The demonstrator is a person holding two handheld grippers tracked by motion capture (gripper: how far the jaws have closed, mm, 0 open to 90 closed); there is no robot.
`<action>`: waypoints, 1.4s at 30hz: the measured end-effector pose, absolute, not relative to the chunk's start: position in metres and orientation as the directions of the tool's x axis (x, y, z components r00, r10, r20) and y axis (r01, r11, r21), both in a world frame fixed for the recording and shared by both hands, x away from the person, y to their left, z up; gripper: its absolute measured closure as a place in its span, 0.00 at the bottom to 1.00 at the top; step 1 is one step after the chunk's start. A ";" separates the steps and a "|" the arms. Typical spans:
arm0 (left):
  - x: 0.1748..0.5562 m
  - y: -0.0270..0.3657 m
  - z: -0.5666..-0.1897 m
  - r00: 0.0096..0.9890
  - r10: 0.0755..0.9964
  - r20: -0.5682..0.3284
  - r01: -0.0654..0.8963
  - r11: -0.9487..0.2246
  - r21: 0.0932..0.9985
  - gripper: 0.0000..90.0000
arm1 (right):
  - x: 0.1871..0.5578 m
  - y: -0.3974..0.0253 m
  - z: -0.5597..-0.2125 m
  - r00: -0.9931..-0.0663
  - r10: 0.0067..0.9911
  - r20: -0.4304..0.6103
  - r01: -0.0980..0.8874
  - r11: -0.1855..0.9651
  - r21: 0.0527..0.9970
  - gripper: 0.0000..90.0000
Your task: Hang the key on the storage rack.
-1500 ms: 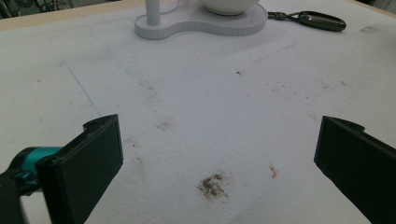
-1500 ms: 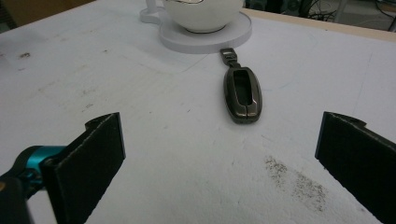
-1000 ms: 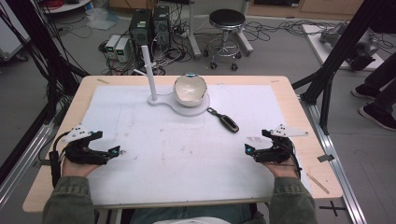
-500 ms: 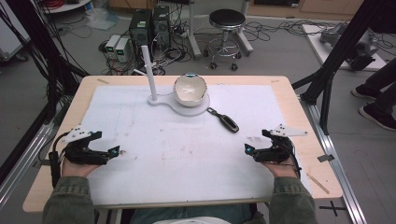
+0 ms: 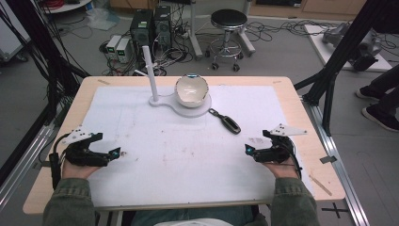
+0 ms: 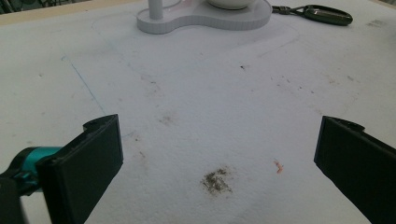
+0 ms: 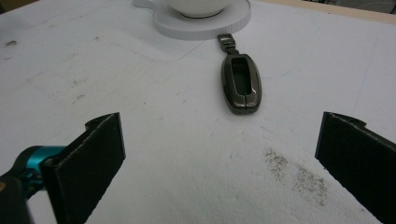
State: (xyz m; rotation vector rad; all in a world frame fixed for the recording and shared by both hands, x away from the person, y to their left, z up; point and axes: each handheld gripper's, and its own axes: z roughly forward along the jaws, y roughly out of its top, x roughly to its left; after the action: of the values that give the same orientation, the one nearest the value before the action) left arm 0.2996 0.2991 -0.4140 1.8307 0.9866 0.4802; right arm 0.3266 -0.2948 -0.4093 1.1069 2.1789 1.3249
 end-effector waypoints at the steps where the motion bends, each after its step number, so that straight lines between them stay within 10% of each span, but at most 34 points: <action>1: 0.300 0.299 -0.414 0.596 0.797 -0.094 0.418 -0.208 0.884 0.02 | 0.328 -0.294 -0.408 -0.629 0.773 0.088 0.432 0.253 0.866 0.00; 42: 0.302 0.297 -0.417 0.601 0.793 -0.093 0.429 -0.222 0.875 0.02 | 0.408 -0.239 -0.361 -0.713 0.697 0.070 0.482 0.416 0.771 0.00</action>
State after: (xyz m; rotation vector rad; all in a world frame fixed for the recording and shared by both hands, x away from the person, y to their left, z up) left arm 0.3018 0.2969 -0.4168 1.8530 0.9859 0.4678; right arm 0.4081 -0.2392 -0.3612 1.0297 2.4115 1.1827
